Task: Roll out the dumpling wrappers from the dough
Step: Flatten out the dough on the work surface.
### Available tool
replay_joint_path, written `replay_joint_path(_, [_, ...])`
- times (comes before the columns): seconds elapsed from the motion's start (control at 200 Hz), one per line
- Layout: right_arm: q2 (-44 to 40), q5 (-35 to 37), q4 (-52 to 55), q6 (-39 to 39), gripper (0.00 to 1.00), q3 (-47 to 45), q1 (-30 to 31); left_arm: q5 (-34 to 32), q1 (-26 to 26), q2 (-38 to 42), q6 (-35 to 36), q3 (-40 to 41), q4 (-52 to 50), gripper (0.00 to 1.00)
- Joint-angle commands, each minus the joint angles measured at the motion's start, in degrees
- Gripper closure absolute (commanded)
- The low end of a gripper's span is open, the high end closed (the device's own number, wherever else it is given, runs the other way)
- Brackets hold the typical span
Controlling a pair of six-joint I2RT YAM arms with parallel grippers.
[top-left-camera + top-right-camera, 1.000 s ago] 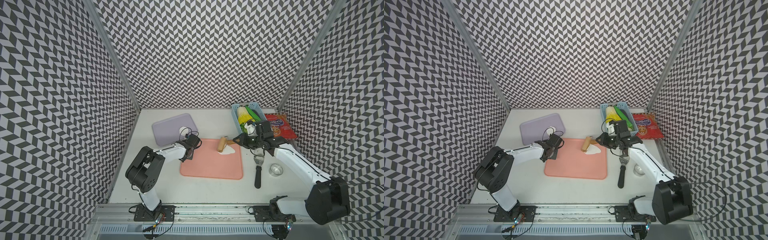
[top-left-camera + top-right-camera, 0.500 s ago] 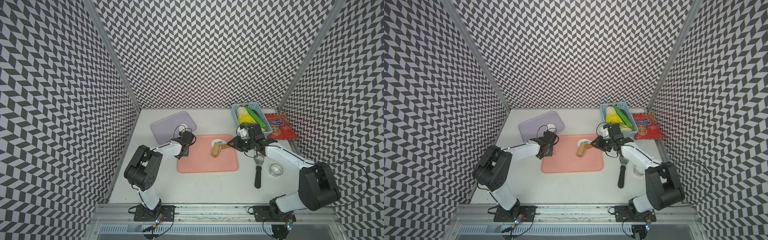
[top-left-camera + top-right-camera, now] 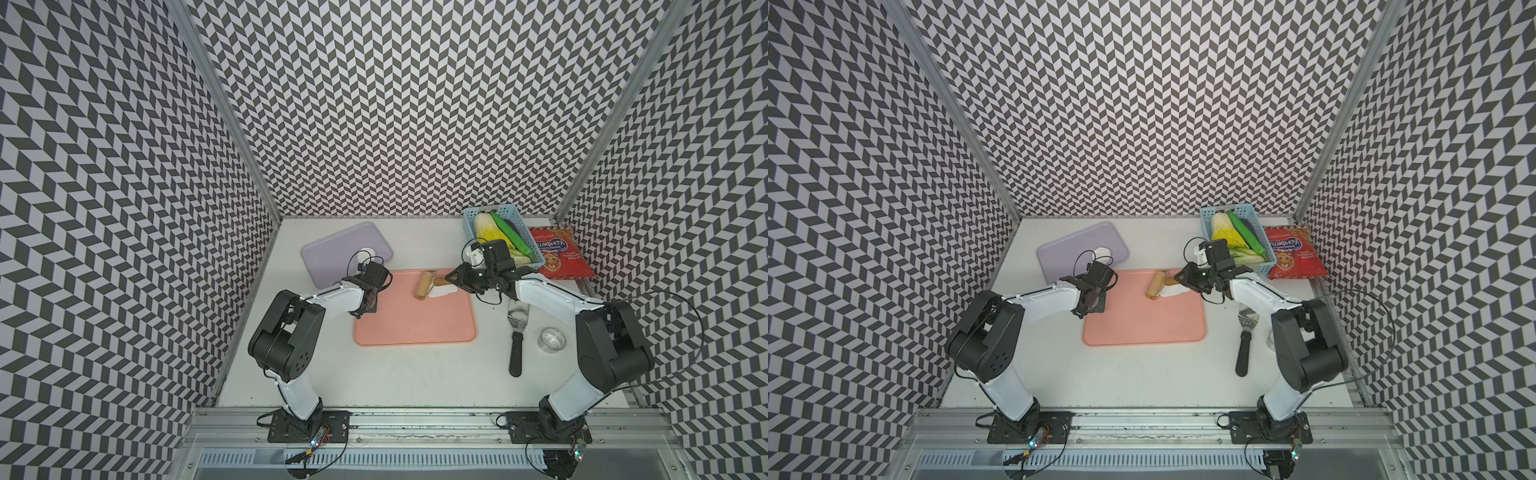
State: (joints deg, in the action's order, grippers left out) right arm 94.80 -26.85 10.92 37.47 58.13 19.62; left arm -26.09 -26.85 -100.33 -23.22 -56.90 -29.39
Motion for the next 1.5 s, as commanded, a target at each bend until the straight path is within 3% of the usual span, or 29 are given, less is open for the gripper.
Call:
replay_joint_path(0.0, [0.26, 6.64, 4.61, 1.14, 1.00, -7.29, -1.45, -2.18, 1.32, -2.59, -0.42, 2.38, -4.01, 1.00])
replay_joint_path(0.11, [-2.52, 6.54, 3.96, 1.61, 1.00, -14.42, -4.44, -2.14, 1.34, -2.50, -0.42, 2.41, -3.91, 1.00])
replay_joint_path(0.3, [-4.36, 8.01, 6.99, -1.23, 1.00, -19.10, -9.66, -1.85, 1.49, -2.94, -0.42, 2.24, -3.91, 1.00])
replay_joint_path(0.556, [-4.15, 11.09, 12.59, -6.52, 1.00, -20.21, -14.17, -1.77, 1.81, -2.94, -0.42, 2.13, -3.84, 1.00])
replay_joint_path(1.107, [-10.69, 12.41, 17.39, -6.82, 1.00, -20.79, -19.23, -1.61, 1.96, -3.11, -0.42, 2.10, -3.99, 1.00])
replay_joint_path(1.282, [-14.98, 8.94, 17.58, -5.88, 1.00, -16.61, -18.01, -1.45, 1.85, -3.07, -0.42, 2.27, -3.82, 1.00])
replay_joint_path(1.497, [-15.20, 0.54, 10.11, -1.30, 1.00, -1.58, -7.24, -1.16, 1.43, -3.49, -0.42, 2.09, -3.75, 1.00])
